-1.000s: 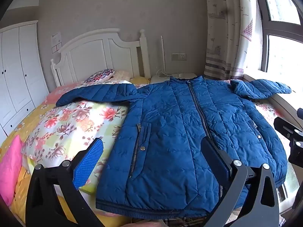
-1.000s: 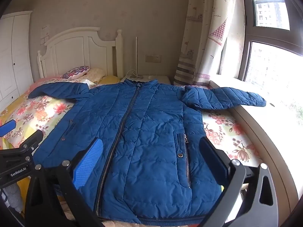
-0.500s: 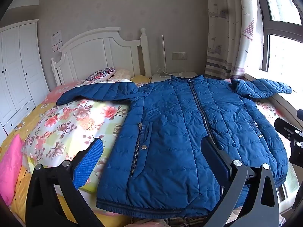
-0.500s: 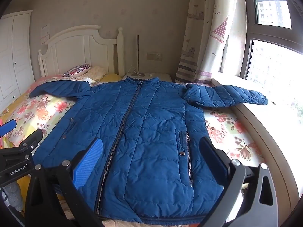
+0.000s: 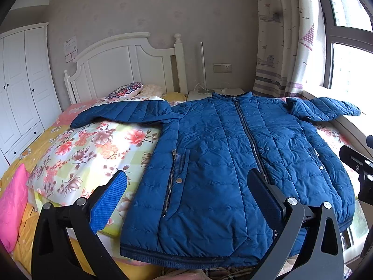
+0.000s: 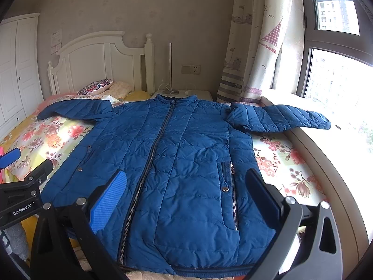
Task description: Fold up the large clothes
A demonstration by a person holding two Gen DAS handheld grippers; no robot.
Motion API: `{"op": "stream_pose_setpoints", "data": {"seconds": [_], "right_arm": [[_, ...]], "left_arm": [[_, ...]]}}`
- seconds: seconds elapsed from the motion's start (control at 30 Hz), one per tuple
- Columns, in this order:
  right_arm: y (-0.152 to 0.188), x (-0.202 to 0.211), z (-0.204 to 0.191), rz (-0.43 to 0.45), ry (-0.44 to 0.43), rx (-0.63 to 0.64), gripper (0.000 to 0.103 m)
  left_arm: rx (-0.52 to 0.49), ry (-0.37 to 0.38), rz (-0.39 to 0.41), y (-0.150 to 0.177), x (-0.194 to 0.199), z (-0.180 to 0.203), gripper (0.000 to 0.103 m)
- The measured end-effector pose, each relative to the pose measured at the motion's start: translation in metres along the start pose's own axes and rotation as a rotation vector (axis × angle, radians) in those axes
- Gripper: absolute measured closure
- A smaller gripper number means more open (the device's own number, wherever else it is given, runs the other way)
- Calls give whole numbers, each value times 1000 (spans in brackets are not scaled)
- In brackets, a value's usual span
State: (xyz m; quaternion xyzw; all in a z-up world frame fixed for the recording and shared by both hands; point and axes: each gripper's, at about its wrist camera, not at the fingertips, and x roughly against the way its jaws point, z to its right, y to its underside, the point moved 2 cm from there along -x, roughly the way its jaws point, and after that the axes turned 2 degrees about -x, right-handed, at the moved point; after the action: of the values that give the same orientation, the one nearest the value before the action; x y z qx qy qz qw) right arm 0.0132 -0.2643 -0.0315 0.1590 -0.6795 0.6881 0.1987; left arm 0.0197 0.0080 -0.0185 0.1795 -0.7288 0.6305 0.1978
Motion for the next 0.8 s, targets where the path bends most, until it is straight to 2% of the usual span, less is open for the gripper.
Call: {"op": "stream_pose_setpoints", "data": {"seconds": [0.8], "right_arm": [[0, -3, -2, -8, -8, 0, 2]], "left_arm": [[1, -7, -1, 3, 2, -4, 4]]}}
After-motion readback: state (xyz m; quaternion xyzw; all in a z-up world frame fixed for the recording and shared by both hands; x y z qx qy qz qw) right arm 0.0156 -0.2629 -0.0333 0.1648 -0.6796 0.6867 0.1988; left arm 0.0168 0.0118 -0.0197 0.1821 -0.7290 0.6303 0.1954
